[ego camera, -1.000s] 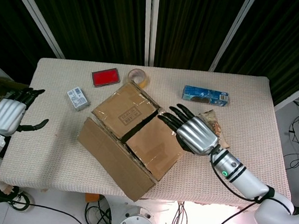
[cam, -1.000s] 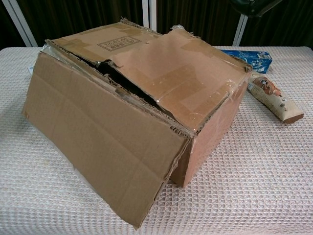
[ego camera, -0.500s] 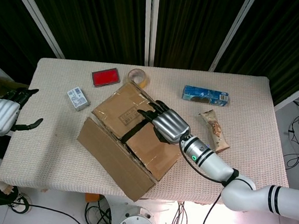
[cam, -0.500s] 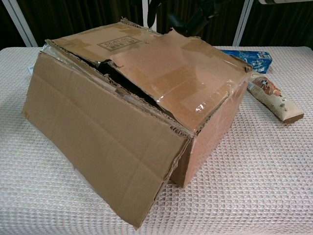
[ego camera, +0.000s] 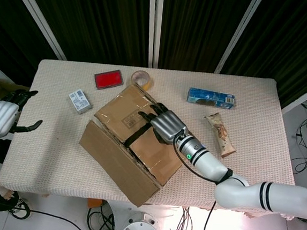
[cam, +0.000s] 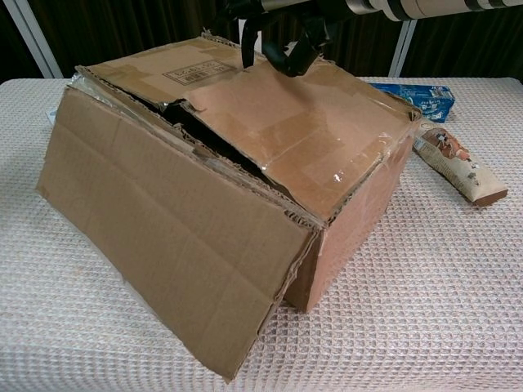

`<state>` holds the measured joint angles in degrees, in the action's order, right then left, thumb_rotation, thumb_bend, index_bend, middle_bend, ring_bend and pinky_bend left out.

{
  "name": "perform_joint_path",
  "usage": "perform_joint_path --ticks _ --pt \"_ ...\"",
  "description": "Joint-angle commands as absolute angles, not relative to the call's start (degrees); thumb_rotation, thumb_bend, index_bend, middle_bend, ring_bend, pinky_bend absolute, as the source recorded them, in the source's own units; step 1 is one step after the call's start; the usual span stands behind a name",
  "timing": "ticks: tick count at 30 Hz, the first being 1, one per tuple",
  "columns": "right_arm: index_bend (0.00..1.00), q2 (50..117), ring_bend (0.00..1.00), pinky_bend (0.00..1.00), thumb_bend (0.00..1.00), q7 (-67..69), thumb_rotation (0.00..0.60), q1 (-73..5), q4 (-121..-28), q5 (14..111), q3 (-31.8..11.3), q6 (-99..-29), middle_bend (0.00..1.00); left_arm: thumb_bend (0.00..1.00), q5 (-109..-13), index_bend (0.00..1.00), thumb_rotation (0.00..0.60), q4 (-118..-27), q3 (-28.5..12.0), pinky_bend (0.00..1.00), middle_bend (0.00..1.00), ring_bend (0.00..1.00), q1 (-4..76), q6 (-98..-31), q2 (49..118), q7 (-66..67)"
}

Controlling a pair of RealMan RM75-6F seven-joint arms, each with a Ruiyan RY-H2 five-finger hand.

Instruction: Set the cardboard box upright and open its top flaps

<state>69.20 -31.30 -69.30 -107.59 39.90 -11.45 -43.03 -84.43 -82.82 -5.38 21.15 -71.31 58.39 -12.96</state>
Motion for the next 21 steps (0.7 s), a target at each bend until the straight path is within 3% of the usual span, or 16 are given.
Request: perform_joint_path --ticks 1,4,9,21 --pt "0.0 68.47 0.0 0.0 0.78 -32.26 0.6 -70.25 -109.44 38.84 -10.81 -45.07 0.38 0.24 -84.73 0.11 0.208 -83.36 -5.47 0.27 0.18 0.12 21.28 -71.5 58.03 -12.7" --pt "0.0 67.21 0.0 0.0 0.78 -32.19 0.6 -70.12 -111.12 39.17 -10.58 -46.25 0.47 0.24 -84.87 0.11 0.207 -84.08 -5.49 0.27 0.18 0.12 21.36 -71.55 57.65 -12.23" --pt "0.0 63.67 0.02 0.0 0.78 -31.28 0.6 -69.08 -115.0 41.23 -10.62 -47.87 0.55 0.24 -84.96 0.11 0.204 -84.84 -5.5 0.27 0.18 0.12 21.35 -71.78 57.65 -11.63" --pt "0.0 45.29 0.04 0.0 0.78 -24.75 0.6 -59.0 -131.04 56.67 -10.98 -52.59 0.56 0.24 -85.35 0.11 0.207 -87.42 -5.73 0.27 0.18 0.12 22.27 -71.38 57.54 -8.53"
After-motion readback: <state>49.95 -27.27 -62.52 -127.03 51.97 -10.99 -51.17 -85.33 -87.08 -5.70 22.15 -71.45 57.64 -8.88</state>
